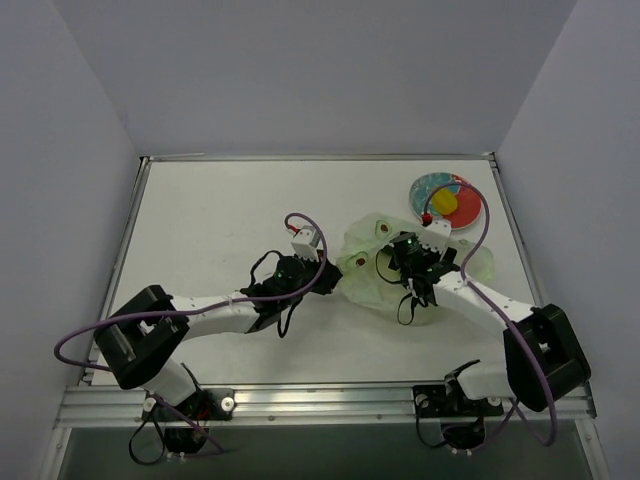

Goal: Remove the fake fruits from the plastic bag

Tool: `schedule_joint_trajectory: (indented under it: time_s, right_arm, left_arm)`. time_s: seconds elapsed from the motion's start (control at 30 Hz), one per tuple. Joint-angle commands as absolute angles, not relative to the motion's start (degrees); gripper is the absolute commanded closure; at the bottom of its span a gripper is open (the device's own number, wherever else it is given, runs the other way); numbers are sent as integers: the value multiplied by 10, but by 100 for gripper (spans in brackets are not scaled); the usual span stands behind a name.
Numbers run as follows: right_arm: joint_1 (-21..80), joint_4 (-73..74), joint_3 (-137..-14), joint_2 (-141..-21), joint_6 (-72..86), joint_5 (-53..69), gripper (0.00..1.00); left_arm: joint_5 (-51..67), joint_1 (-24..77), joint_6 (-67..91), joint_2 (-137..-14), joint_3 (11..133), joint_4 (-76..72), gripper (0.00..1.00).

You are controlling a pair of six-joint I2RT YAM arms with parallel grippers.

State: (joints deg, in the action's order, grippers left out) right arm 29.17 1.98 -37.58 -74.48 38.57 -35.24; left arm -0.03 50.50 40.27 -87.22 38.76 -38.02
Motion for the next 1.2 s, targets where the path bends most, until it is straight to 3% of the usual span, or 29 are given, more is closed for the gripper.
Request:
schedule_joint_trajectory:
  time_s: [0.0, 0.23, 0.27, 0.33, 0.37, 0.53, 0.67, 0.87, 1.17]
  right_arm:
    - [251, -56, -389, -785, 330, -307, 19]
    - [236, -141, -403, -873, 307, -204, 23]
    - [236, -142, -401, -878, 308, -209, 28]
    - [238, -145, -385, -868, 311, -218, 51]
    - [239, -147, -378, -841, 313, -223, 72]
    - [260, -105, -352, -707, 310, -245, 92]
    - [279, -34, -352, -582, 318, -229, 99]
    - [313, 57, -350, -469, 346, -195, 100]
    - [345, 98, -459, -440, 347, -206, 100]
  left_arm:
    - [0, 502, 401, -869, 402, -398, 98]
    - [0, 502, 401, -878, 405, -397, 98]
    - [0, 501, 401, -878, 405, -397, 98]
    - [0, 501, 401, -875, 405, -396, 98]
    - [0, 501, 401, -874, 405, -397, 98]
    - [0, 502, 403, -875, 404, -399, 98]
    - [0, 502, 403, -874, 403, -401, 98]
    - [0, 502, 399, -865, 402, -397, 98]
    - [0, 503, 400, -878, 406, -397, 98]
